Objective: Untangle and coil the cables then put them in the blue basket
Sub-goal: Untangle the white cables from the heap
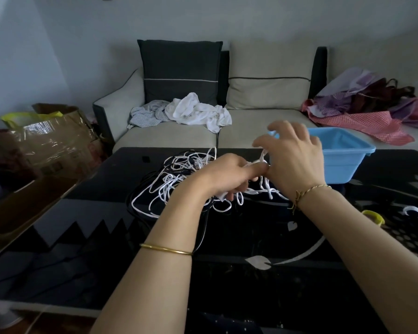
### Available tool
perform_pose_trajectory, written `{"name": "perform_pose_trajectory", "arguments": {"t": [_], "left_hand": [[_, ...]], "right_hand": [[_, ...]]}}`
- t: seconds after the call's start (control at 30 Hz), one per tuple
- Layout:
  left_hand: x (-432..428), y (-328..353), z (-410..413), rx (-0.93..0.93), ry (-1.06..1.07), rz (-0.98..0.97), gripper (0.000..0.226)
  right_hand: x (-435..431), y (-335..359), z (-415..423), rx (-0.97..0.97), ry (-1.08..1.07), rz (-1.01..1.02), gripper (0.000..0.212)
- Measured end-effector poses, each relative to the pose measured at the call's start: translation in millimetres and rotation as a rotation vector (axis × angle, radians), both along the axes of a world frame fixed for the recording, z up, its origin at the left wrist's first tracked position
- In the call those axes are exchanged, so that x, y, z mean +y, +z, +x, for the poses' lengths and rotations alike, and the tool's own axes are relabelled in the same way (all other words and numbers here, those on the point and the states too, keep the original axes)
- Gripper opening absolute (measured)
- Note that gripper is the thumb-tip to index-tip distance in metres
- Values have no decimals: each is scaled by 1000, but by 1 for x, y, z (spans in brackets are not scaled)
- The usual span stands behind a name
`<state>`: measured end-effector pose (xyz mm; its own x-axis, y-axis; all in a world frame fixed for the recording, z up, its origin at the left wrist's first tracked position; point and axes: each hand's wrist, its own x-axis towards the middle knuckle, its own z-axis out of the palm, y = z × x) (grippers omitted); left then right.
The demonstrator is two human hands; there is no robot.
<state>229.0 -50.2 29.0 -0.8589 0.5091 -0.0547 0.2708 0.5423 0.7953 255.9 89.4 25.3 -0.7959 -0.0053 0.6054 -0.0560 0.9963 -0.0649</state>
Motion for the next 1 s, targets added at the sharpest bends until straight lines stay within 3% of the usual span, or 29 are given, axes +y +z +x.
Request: {"name": "perform_pose_trajectory", "arguments": {"t": [0.13,0.27,0.4,0.47,0.57,0.67,0.77,0.93,1.0], "left_hand": [[-3,0,-1,-45,7,19,36],[-4,-3,-3,-50,37,-7,29],[-10,-8,-10,-37,91,-33,33],[-12,-10,-12,-15,122,-43,35],[-12,-9,-11,51,155,-69,37],[-11,-9,-11,149,223,-79,37],[-16,-11,-17,222,345,-61,39],[-25,-17,-28,305,555,20,41],[-27,-13,-27,361,634,56,38]], "right_hand": [[-1,-4,-3,-63,85,-205,68],[-4,-11,-9,-141,275,-437,77],[-2,-12,-13,-198,310,-645,83],[2,-12,-15,-236,295,-684,77],[8,-12,-18,-319,283,-735,43],[11,-10,-16,-367,312,-917,12],[18,-13,-15,-351,284,-1052,11],[37,-31,-23,-366,255,-1566,12],[43,-44,-29,-368,143,-1573,17]]}}
